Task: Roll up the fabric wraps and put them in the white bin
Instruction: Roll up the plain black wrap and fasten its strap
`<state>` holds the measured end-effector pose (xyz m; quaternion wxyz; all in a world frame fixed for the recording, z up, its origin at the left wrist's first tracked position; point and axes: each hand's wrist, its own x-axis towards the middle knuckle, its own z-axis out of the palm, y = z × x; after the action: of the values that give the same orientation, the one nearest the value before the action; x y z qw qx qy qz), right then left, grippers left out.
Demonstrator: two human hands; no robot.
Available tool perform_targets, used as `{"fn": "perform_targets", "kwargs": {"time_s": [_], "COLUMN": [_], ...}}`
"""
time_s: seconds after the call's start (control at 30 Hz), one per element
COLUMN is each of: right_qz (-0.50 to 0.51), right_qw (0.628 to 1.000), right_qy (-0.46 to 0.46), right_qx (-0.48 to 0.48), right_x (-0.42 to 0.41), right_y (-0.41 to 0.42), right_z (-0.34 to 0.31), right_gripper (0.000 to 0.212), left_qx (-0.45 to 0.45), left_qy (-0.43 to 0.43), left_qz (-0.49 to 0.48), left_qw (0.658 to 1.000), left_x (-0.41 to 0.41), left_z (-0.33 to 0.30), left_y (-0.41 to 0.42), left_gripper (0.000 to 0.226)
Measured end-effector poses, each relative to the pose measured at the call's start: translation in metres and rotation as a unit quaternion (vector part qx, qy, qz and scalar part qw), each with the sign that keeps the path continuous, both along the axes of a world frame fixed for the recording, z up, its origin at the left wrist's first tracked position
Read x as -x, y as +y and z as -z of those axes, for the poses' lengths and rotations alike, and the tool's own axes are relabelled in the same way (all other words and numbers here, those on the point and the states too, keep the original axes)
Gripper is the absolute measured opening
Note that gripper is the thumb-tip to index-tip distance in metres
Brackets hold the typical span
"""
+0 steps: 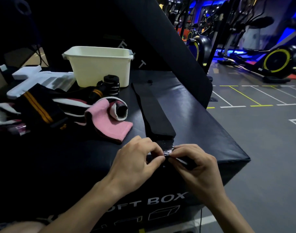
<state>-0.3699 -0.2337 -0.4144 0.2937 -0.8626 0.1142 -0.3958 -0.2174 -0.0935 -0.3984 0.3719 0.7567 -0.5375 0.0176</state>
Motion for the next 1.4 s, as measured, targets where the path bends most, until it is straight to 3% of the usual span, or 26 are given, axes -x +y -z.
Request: {"fn": "perform_targets", "kwargs": {"time_s": [0.33,0.73,1.0,1.2,1.4], "right_qz": [-0.001,0.031,0.065,0.052,0.006], "right_qw": [0.997,0.978,0.951,0.968,0.986], "right_qy": [0.080,0.190,0.290,0.235,0.167], "right_qx": [-0.004,-0.077,-0.088,-0.078,-0.009], "right_x": [0.006,-0.006,-0.025,-0.020,-0.005], "right_y": [-0.001,-0.003,-0.008,-0.009,-0.012], "right_z": [-0.014,-0.025,-0.039,-0.040,-0.026], "right_gripper": [0.008,0.015,0.022,0.019,0.014], "left_qx": [-0.030,-0.044,-0.024,-0.019,-0.055], "left_qy": [-0.025,0.030,-0.085,-0.170,-0.140], "left_qz": [0.002,-0.022,0.023,0.033,0.051], "left_qw": [0.999,0.998,0.996,0.985,0.987], "left_x": [0.006,0.008,-0.003,-0.004,-0.010], "left_z": [-0.002,-0.004,-0.004,-0.001,-0.003], "left_y": [0.002,-0.002,-0.003,-0.006,-0.009], "left_gripper": [0.014,0.016,0.021,0.025,0.027]}}
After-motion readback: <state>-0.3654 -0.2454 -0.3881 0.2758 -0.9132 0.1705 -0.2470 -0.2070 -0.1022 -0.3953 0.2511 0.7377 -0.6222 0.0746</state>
